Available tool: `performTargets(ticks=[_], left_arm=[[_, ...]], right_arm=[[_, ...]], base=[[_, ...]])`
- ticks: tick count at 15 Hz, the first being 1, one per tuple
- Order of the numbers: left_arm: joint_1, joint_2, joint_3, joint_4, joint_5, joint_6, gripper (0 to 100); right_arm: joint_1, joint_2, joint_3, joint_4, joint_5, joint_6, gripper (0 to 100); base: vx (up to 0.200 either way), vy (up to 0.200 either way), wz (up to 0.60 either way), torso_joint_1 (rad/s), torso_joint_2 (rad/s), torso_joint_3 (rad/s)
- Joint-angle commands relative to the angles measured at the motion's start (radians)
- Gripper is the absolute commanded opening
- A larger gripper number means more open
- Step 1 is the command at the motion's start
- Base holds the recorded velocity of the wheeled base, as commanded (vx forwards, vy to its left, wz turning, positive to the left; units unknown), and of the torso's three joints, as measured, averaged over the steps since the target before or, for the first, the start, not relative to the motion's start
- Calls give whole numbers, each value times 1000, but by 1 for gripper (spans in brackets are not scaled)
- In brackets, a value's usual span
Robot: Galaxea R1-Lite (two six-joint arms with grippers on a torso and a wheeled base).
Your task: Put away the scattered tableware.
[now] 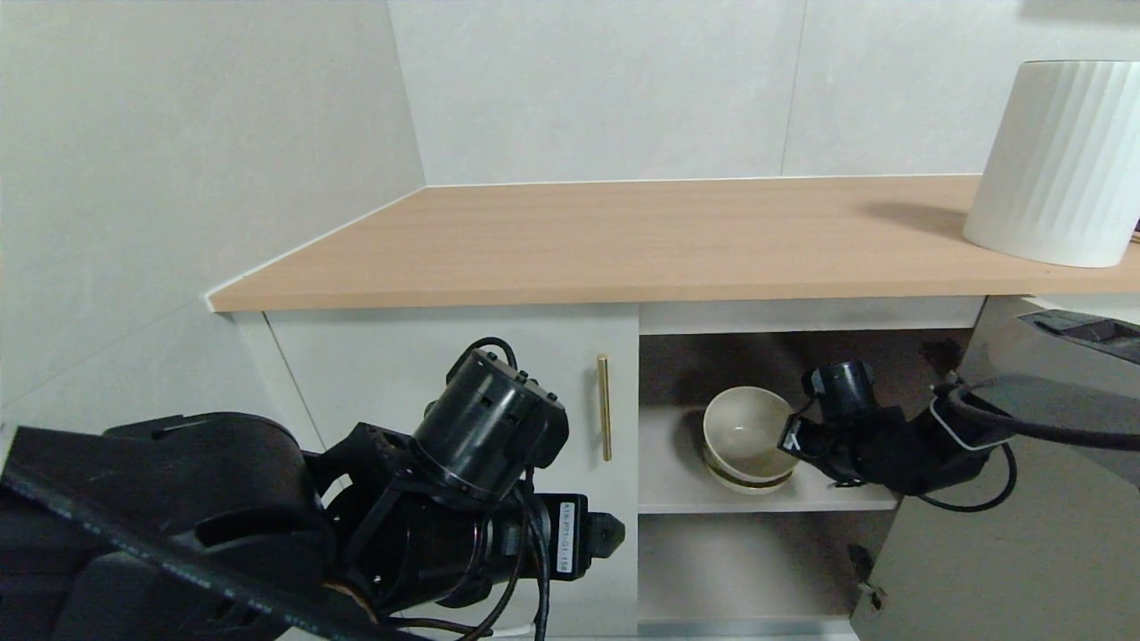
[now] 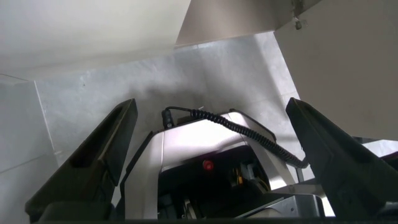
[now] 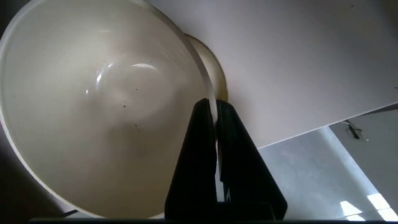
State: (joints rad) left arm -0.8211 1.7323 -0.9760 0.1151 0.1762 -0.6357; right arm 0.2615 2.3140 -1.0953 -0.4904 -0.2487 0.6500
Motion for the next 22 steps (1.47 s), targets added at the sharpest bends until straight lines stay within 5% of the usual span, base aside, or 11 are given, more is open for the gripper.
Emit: performTargets(ticks=[1,8,9,18,22], left_arm=[[0,3,0,0,0,-1,100],[0,4,0,0,0,-1,100],[0,4,0,0,0,-1,100],[19,-8,-1,0,0,1,100],[95,-148,11,8,0,5,100]], right_arm=[[-2,16,-9,1,-1,-1,0],[-2,28,-24,4,-3,-3,0],[-2,28,-24,4,-3,-3,100],[1,-18,2,26,3,-3,100],[53,-292,196,139,88,-26,100]], base=[[0,0,0,0,0,0],[0,0,0,0,0,0],[0,0,0,0,0,0],[0,0,0,0,0,0],[0,0,0,0,0,0]])
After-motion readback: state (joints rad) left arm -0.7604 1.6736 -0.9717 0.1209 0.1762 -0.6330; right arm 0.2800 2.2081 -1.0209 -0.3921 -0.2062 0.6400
